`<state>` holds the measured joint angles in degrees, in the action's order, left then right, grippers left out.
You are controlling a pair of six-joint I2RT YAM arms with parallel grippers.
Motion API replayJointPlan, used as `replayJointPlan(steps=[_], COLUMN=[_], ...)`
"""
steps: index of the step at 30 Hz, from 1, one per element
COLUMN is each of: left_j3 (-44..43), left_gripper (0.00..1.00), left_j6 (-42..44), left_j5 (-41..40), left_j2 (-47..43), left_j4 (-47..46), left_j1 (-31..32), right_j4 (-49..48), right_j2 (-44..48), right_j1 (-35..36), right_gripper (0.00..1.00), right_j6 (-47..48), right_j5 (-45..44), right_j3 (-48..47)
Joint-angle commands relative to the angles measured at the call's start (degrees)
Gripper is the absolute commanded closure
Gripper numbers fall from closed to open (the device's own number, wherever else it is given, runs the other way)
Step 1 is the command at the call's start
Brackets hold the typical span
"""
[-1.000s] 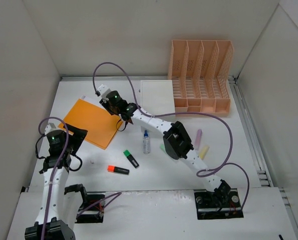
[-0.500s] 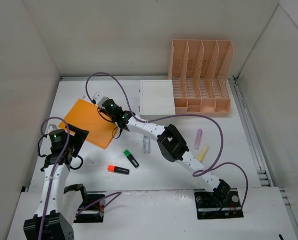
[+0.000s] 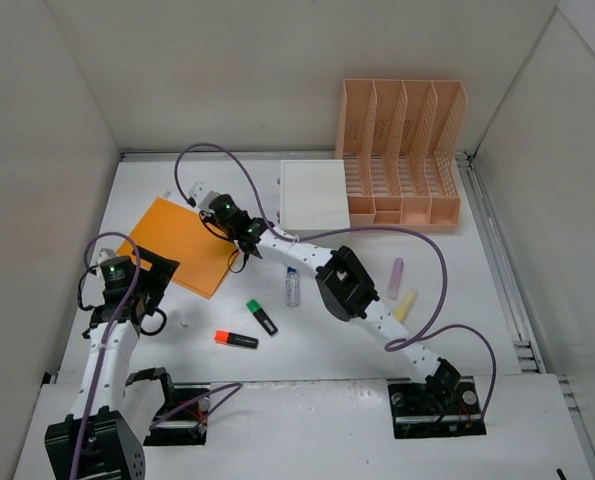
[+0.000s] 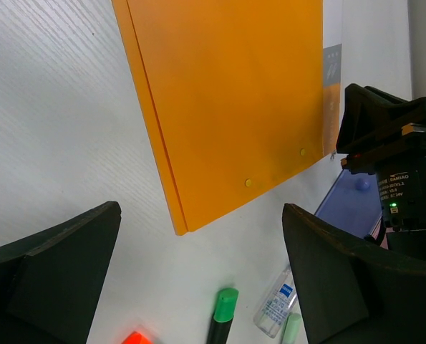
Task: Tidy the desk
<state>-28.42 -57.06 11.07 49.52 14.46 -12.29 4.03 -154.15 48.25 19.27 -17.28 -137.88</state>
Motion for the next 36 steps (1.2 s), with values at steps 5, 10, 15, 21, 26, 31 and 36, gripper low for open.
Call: replayJointPlan(steps=[5,10,15,21,26,31,36], left_j3=[-1.3,-0.2,-0.3,-2.1,-2.4,-2.8,-3.0], left_gripper=[0.08,0.08,0.08,0.07,0.07,0.07,0.07], left_j6=[-0.8,-1.2,-1.3,-1.6,-1.8,-2.1,-2.4], left_j5=[0.4,0.4,-0.3,-3.4,-4.8,-5.0,-5.1], left_j2=[0.3,-0.2,1.5,3.7,4.8,5.2,6.6], left_j4=[-3.6,-3.7,-3.8,0.2,2.4,2.7,2.7], left_j1=[0.5,1.0,1.6,2.1,2.1,2.1,2.1], right_j4=[5.8,8.8,12.0,15.8,17.5,20.7,23.7], right_j2=[1.5,1.4,1.0,1.4,1.3,1.2,1.0], right_j1=[-1.3,-1.4,-1.3,-0.5,-0.4,0.5,1.7], right_gripper=[0.83,0.85,0.88,0.9,0.91,0.94,0.95], right_j6=[1.8,3.3,6.0,8.8,9.4,12.5,14.0], right_j5=[7.3,10.3,14.6,20.5,21.6,23.0,23.9], right_j3=[-3.7,-4.2,-5.2,-5.4,-5.6,-5.6,-5.6])
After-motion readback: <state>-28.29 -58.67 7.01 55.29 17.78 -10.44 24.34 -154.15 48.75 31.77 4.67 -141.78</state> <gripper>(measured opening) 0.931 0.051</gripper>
